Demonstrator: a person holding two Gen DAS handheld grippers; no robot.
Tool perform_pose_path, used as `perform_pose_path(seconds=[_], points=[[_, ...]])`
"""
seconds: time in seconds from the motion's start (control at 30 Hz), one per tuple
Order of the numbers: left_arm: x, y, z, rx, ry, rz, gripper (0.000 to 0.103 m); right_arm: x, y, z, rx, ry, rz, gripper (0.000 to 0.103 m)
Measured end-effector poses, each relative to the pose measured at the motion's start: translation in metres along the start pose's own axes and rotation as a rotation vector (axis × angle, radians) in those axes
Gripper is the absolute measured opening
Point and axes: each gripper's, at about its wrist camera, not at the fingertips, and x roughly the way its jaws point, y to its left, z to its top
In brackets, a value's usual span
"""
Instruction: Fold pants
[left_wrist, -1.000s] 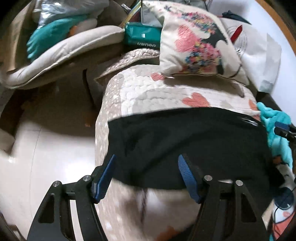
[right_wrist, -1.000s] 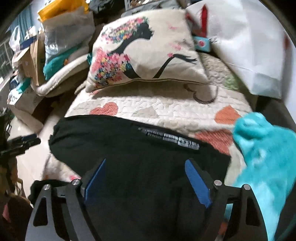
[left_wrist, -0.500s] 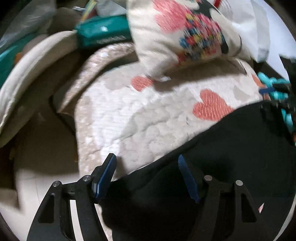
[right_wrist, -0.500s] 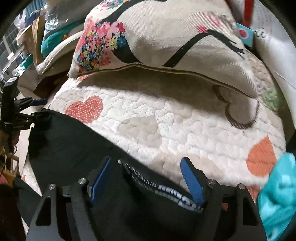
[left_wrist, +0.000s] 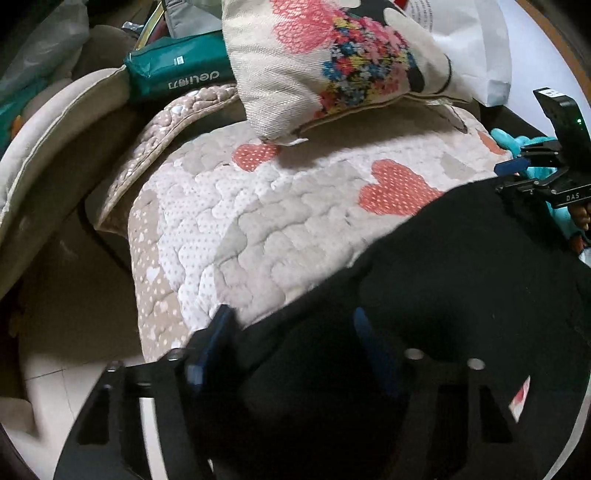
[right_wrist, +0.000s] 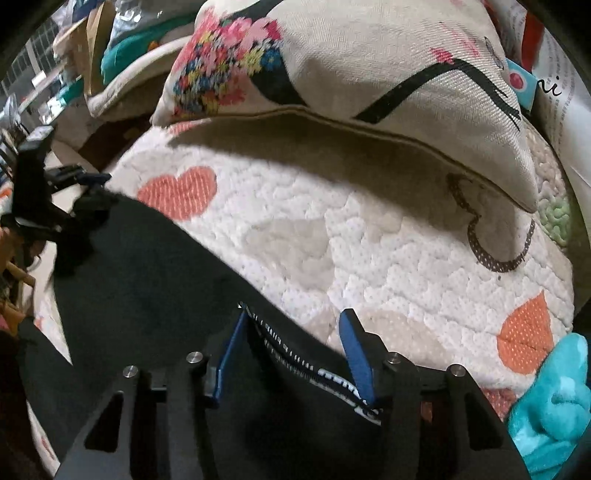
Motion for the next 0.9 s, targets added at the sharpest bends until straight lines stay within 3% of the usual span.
perform_pose_path(seconds=[0.1,0.17,0.27,0.37,0.4,0.43,0.5,0.6,0.9], points=[[-0.003,0.004,-0.002,-0.015,0.001,-0.014,0.047,-0.001,0.008,-0.007,-0.016,0.008,-0.013,0.054],[-0.003,0.006,-0.002,-0.028,0.002,-0.019,0.047,0.002,0.014,-0.011,-0.042,0.021,-0.043,0.054],[0.0,0.003,-0.001,-0.03,-0.016,0.022,0.056,0.011,0.013,-0.01,-0.052,0.033,-0.11,0.053],[0.005,-0.005,0.0,-0.045,-0.026,0.057,0.062,0.017,0.009,-0.005,0.001,0.032,-0.104,0.053],[0.004,-0.006,0.001,-0.043,-0.015,0.056,0.053,0.019,0.011,-0.005,0.002,0.038,-0.097,0.04],[0.0,-0.005,0.002,-0.056,-0.013,0.049,0.031,0.017,0.013,-0.006,0.008,0.04,-0.057,0.027],[-0.006,-0.003,0.001,-0.072,-0.003,0.01,0.005,0.009,0.017,-0.008,0.017,0.039,-0.059,0.014],[-0.019,-0.004,-0.006,-0.073,-0.001,0.022,0.006,-0.004,0.021,-0.015,0.032,0.03,-0.056,0.009],[-0.087,-0.042,-0.032,-0.097,-0.062,0.032,0.005,-0.058,0.054,-0.042,0.03,-0.008,-0.068,0.008]])
